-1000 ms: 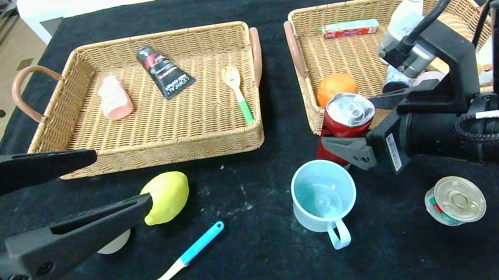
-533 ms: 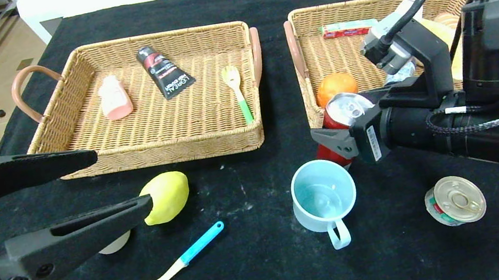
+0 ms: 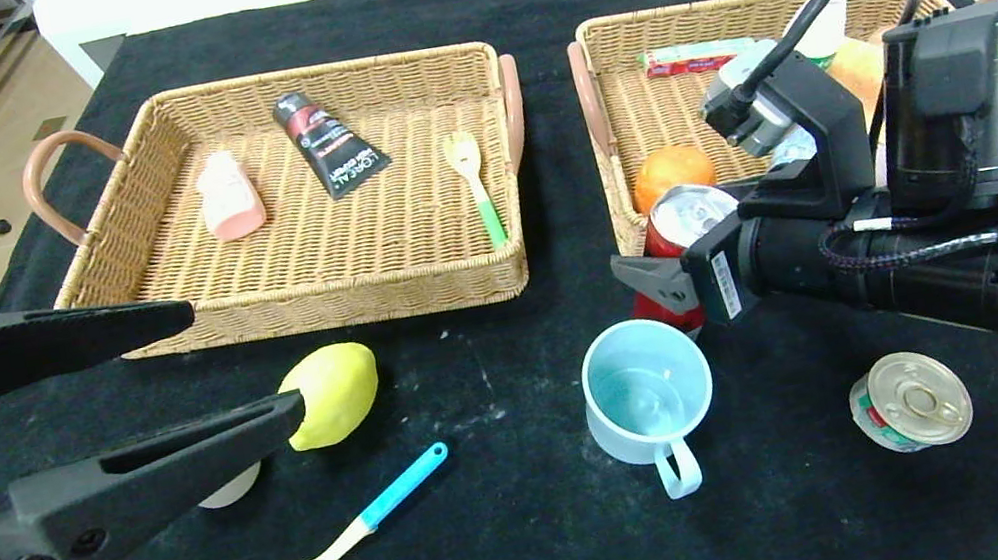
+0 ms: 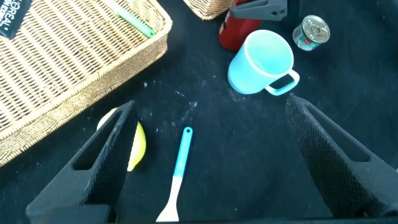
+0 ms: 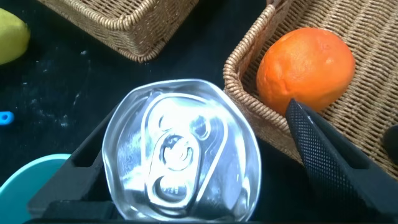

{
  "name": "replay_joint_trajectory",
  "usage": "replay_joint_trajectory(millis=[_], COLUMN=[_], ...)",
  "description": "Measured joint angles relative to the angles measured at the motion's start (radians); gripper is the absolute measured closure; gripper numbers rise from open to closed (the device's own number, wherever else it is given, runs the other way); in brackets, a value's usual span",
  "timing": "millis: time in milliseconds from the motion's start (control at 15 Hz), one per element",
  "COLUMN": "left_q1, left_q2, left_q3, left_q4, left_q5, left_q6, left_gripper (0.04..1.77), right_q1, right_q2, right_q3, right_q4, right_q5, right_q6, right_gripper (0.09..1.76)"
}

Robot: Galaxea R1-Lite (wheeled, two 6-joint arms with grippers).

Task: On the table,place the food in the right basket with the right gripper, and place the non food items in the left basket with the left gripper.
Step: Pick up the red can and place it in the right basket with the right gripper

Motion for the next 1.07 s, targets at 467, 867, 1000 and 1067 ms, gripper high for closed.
replay_joint_trajectory(millis=[467,867,1000,1067], left_q1=[0.0,0.0,0.0,0.0], left_q2=[0.0,0.0,0.0,-0.001], left_q3=[0.0,0.0,0.0,0.0], left_q4=[0.0,0.0,0.0,0.0], left_q5=[-0.001,-0.002,-0.002,-0.002], left_q6=[0.0,0.0,0.0,0.0], left_gripper=[0.09,0.09,0.09,0.09], right_q1=[-0.001,0.0,0.0,0.001], right_q2=[0.003,-0.001,-0.002,-0.002], right_q3=[0.0,0.0,0.0,0.0], right_q4=[-0.003,-0.001,-0.001,-0.002], right_q5=[0.001,0.002,0.002,0.002], right_q6=[0.0,0.0,0.0,0.0], right_gripper=[0.59,0.78,0.78,0.78])
